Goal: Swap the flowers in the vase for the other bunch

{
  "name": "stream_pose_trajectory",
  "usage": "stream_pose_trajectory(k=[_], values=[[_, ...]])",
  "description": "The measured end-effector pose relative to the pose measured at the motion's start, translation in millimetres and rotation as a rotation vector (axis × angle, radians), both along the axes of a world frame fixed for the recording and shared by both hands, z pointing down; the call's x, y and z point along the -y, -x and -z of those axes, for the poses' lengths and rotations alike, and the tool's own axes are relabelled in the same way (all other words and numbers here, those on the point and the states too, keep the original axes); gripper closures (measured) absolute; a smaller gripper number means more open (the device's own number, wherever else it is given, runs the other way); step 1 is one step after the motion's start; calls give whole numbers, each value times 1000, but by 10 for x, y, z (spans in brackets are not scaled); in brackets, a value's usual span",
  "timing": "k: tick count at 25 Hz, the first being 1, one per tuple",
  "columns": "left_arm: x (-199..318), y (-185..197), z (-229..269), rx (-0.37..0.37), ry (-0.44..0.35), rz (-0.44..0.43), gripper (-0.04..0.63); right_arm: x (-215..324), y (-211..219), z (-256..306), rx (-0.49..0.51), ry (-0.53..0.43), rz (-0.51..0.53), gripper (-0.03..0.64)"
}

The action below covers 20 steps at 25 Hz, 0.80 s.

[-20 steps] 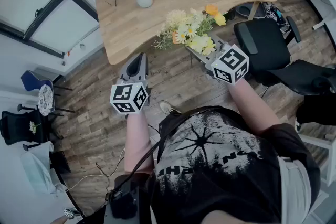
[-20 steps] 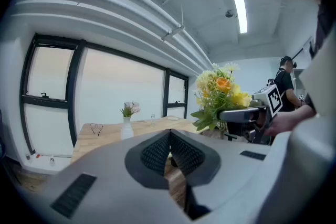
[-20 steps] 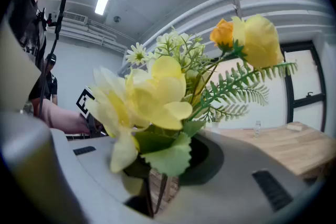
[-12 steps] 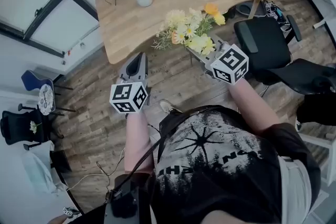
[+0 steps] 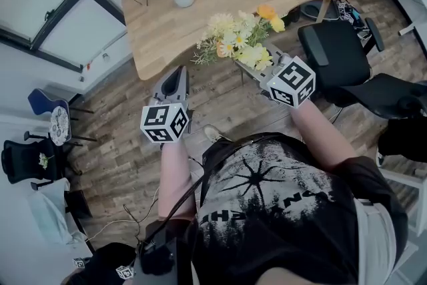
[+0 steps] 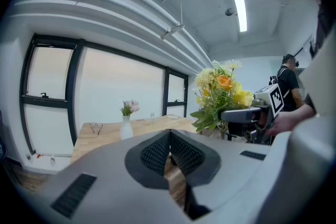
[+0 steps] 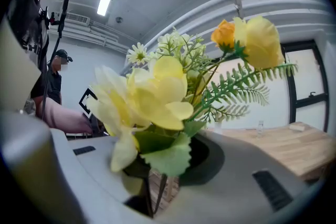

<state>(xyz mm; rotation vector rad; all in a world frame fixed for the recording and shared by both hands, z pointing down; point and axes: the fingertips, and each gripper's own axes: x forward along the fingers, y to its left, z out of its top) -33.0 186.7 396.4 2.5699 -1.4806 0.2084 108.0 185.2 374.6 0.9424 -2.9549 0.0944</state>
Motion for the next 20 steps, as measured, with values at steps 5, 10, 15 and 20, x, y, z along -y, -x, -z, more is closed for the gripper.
stream_pose_trajectory(k=[5, 10, 15, 20], values=[[-6, 22, -26, -5, 2, 2, 581, 5, 24, -28, -3, 4, -2, 525], [113, 89, -94, -19, 6, 3, 581, 124, 75, -52, -7, 4, -8, 525], [322, 163, -189, -39, 20, -6, 581, 311, 142, -65, -5, 7, -20, 525], [793, 355, -216, -45, 38, -22, 581, 772, 315, -74, -5, 25, -46, 525]])
